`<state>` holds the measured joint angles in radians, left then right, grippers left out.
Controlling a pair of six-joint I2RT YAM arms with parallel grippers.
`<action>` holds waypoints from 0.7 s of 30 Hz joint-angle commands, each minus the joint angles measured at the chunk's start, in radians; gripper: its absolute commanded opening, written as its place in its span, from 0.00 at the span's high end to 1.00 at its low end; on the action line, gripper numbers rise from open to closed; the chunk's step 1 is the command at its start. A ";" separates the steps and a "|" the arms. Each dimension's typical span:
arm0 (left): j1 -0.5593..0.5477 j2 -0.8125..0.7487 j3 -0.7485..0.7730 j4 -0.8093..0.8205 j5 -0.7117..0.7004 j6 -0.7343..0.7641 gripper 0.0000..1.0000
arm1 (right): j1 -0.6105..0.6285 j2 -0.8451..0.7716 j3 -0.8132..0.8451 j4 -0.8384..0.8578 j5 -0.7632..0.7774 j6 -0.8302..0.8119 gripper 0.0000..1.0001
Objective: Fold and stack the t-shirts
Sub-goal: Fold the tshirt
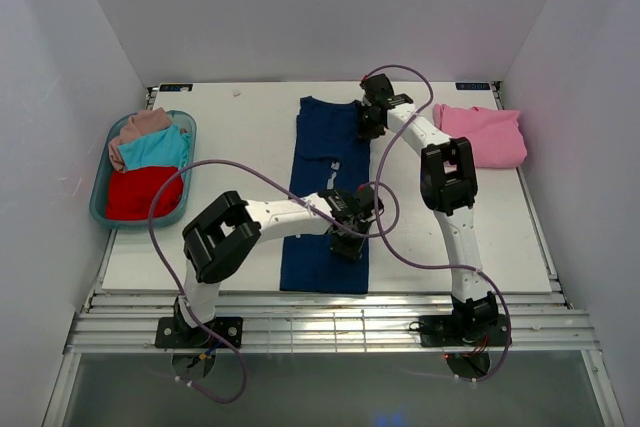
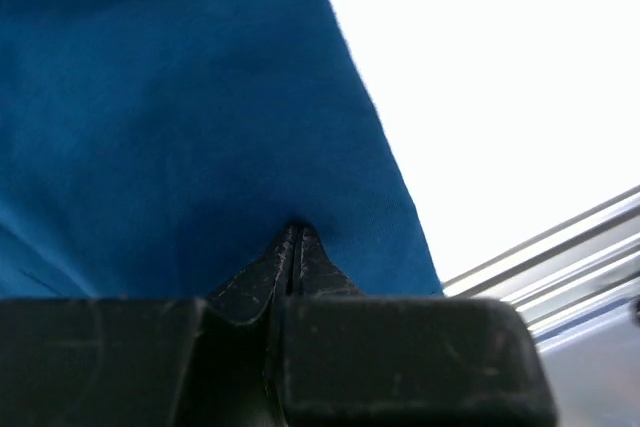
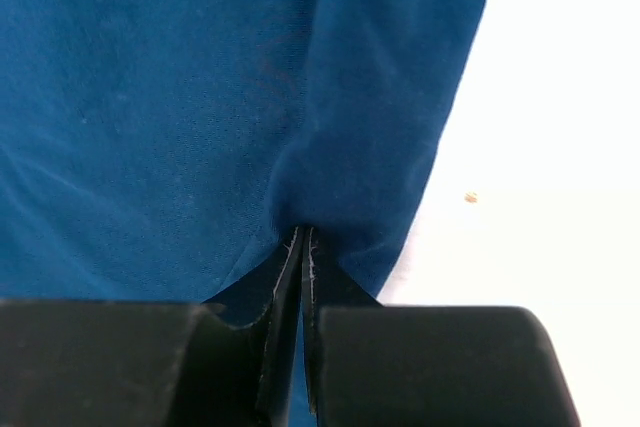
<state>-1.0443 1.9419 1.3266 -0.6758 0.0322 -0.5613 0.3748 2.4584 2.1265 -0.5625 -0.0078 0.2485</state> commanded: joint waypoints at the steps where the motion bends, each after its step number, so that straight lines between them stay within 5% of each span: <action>1: -0.005 0.028 0.097 0.027 0.026 -0.003 0.90 | -0.002 0.048 0.029 0.035 -0.118 0.005 0.92; 7: -0.005 0.058 0.172 0.021 -0.029 0.006 0.90 | -0.023 0.071 0.067 0.059 -0.175 0.002 0.92; 11: -0.005 -0.003 0.178 0.041 -0.197 0.027 0.90 | -0.036 0.033 0.055 0.101 -0.202 -0.044 0.91; 17: 0.012 -0.214 0.198 0.140 -0.535 0.139 0.69 | -0.022 -0.324 -0.140 0.170 0.019 -0.170 0.79; 21: 0.038 -0.475 0.027 0.246 -0.548 0.169 0.52 | 0.076 -0.715 -0.425 0.177 0.211 -0.232 0.69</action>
<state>-1.0267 1.7027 1.4261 -0.5346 -0.3973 -0.4419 0.3687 2.0495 1.7756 -0.4603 0.0353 0.0963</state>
